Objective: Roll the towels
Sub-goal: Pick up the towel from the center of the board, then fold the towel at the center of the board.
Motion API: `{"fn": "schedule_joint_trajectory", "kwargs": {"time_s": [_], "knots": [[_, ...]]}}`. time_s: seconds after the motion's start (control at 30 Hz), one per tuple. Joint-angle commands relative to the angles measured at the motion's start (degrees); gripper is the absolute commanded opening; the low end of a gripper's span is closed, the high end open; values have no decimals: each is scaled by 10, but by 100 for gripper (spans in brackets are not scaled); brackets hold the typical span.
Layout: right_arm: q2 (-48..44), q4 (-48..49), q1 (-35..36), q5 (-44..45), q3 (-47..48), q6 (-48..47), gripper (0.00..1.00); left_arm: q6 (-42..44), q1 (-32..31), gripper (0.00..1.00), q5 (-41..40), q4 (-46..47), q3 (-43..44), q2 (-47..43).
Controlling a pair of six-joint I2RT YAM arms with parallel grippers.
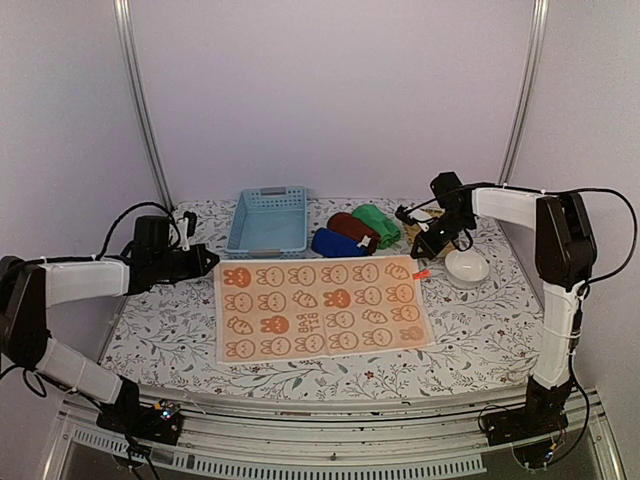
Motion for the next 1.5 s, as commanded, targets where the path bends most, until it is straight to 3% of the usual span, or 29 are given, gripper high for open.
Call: {"fn": "schedule_joint_trajectory", "kwargs": {"time_s": [0.0, 0.3, 0.43, 0.73, 1.47], "knots": [[-41, 25, -6, -19, -2, -9, 2, -1, 2, 0, -3, -16, 9, -14], [-89, 71, -9, 8, -27, -34, 2, -1, 2, 0, -11, -58, 18, -45], [-84, 67, -9, -21, -34, -42, 2, -1, 2, 0, -10, -66, 24, -45], [-94, 83, -9, -22, -92, -76, 2, -19, -6, 0, 37, -63, 3, -34], [-195, 15, -8, -87, -212, -216, 2, -56, -38, 0, 61, -179, -52, -109]]}}
